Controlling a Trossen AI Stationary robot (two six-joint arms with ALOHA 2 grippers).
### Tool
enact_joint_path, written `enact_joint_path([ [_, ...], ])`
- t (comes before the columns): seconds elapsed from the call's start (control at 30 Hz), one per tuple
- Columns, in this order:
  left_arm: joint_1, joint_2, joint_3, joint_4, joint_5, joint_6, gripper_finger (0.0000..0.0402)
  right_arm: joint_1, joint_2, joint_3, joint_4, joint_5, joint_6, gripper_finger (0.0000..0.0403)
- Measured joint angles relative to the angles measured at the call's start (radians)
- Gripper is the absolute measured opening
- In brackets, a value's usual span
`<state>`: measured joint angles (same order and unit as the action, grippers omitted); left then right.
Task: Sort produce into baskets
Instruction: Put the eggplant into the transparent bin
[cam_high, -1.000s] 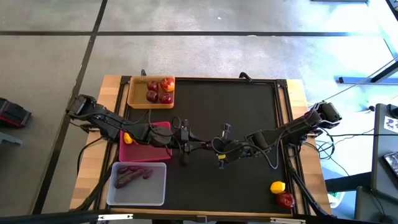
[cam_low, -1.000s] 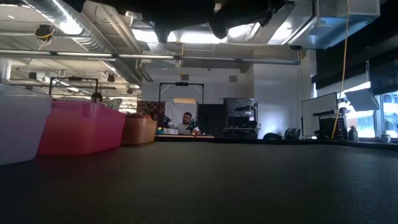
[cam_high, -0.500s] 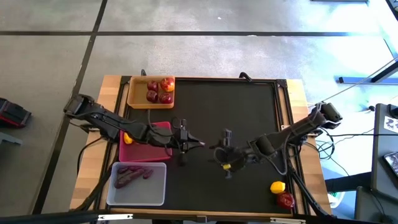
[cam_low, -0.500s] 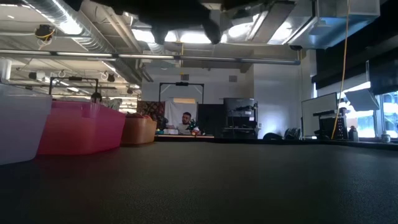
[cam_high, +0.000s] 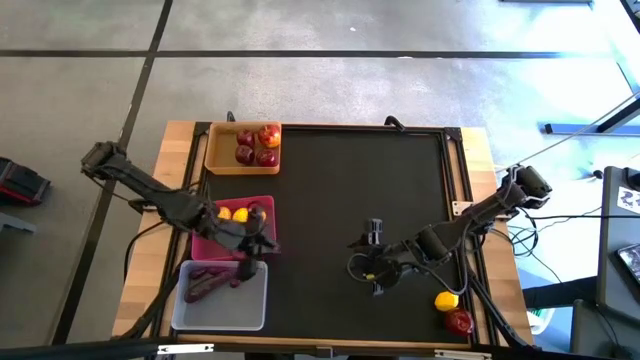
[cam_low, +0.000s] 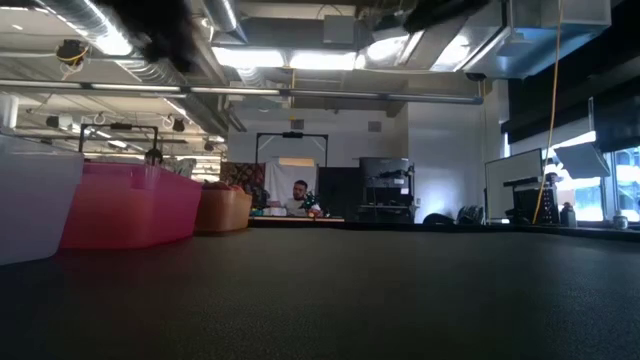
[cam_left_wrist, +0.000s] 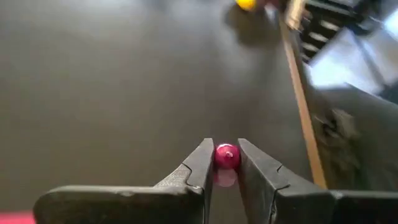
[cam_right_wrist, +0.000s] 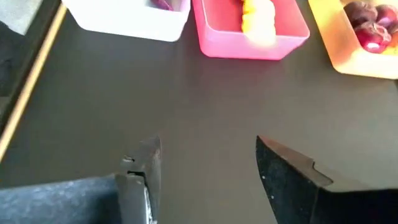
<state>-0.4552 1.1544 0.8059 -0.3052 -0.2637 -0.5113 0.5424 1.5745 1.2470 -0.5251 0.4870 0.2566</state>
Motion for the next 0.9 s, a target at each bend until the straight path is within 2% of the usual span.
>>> enact_joint_path([
  [0.13, -0.094, -0.037, 0.000, -0.113, 0.069, -0.180, 0.0057, -0.015, 0.000, -0.034, 0.008, -0.008, 0.013, 0.0198],
  [0.43, -0.291, 0.041, 0.000, -0.221, 0.075, -0.531, 0.0058, -0.046, 0.000, -0.072, -0.001, -0.009, 0.031, 0.0198],
  [0.53, -0.338, 0.099, 0.000, -0.235, 0.071, -0.586, 0.0058, -0.052, 0.000, -0.072, 0.000, -0.008, 0.029, 0.0198],
  [0.63, -0.359, 0.172, 0.000, -0.243, 0.046, -0.575, 0.0058, -0.054, 0.000, -0.072, 0.002, -0.009, 0.028, 0.0198],
  [0.9, -0.359, 0.326, -0.001, -0.246, 0.049, -0.575, 0.0058, -0.079, 0.000, -0.071, 0.005, -0.034, 0.008, 0.0198],
])
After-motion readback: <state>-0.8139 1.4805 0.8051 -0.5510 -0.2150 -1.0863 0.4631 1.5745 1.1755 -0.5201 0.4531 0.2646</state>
